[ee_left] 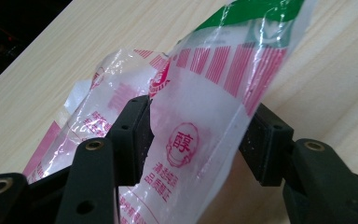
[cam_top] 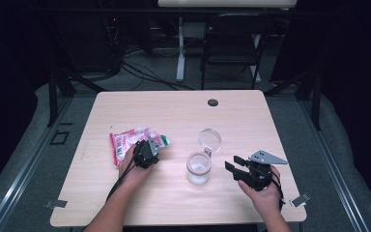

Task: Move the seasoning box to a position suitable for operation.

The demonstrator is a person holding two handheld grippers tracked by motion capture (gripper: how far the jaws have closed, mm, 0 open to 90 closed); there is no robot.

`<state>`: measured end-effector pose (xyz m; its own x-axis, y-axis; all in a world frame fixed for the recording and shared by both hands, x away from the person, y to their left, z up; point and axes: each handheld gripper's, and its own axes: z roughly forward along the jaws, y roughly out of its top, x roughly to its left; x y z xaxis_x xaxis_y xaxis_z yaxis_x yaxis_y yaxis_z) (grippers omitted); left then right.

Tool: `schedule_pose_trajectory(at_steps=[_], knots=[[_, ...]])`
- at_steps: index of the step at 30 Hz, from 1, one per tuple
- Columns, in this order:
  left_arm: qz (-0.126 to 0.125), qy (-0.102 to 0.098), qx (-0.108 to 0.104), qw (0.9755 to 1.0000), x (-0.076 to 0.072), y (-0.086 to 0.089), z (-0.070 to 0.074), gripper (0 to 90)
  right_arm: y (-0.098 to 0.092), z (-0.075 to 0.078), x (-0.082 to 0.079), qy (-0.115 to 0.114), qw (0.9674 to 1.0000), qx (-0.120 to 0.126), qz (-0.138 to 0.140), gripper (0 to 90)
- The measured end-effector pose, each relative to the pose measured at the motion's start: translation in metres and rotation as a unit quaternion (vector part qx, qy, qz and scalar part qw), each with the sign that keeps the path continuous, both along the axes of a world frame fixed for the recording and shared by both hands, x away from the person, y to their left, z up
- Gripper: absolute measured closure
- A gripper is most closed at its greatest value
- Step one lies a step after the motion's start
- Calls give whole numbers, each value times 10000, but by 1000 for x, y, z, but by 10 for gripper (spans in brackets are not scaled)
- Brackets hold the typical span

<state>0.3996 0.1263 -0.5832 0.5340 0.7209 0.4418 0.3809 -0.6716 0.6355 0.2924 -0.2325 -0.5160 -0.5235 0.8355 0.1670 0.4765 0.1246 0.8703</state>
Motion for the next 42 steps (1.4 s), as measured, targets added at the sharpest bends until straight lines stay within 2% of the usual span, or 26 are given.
schedule_pose_trajectory(at_steps=[2,5,8,9,11,14,16,18,19,20,22,23,24,25,26,30,35,40,42], knots=[[57,15,42,10000,3,-1,-1,478,2,-1,-3,-10,10000,-61,5,542],[99,39,-33,9999,6,0,-2,519,2,-1,-6,-41,9999,-150,13,540],[266,155,-118,9995,11,4,-1,561,1,-1,-9,-53,9999,-148,-37,536],[331,106,-148,9993,13,4,-2,577,0,-1,-9,-51,9999,-145,-64,536],[381,165,-184,9990,14,5,-1,621,-3,-1,-10,-49,9998,-147,-83,534],[551,360,-394,9970,17,9,2,686,-5,-1,-11,-43,9998,-96,-139,534],[604,397,-474,9963,18,11,5,738,-7,-2,-12,-27,9998,-108,-153,534],[710,439,-699,9941,19,15,9,782,-8,-2,-12,-31,9998,-81,-176,534],[710,439,-699,9941,19,15,9,805,-8,-2,-12,-31,9998,-81,-176,534],[779,543,-954,9909,20,20,13,826,-9,-2,-13,-37,9998,-78,-191,534],[844,635,-1207,9871,21,26,16,858,-10,-2,-12,-37,9997,-88,-210,534],[844,635,-1207,9871,21,26,16,878,-11,-2,-12,-28,9997,-72,-211,534],[912,713,-1461,9825,21,31,18,886,-11,-2,-12,-13,9998,-63,-214,534],[912,713,-1461,9825,21,31,18,894,-11,-2,-12,-5,9998,-29,-218,533],[969,771,-1714,9774,22,36,21,897,-11,-2,-11,1,9998,-33,-215,534],[1004,729,-1979,9723,20,45,29,900,-10,-2,-10,-20,9997,10,-228,534],[1050,586,-2147,9692,13,56,41,900,-9,-2,-8,-26,9998,22,-195,534],[1058,385,-2211,9687,3,69,54,900,-5,-2,-3,-37,9999,60,-125,532],[1091,309,-2258,9676,-1,75,59,900,-3,-1,-1,-28,9999,85,-96,531]])
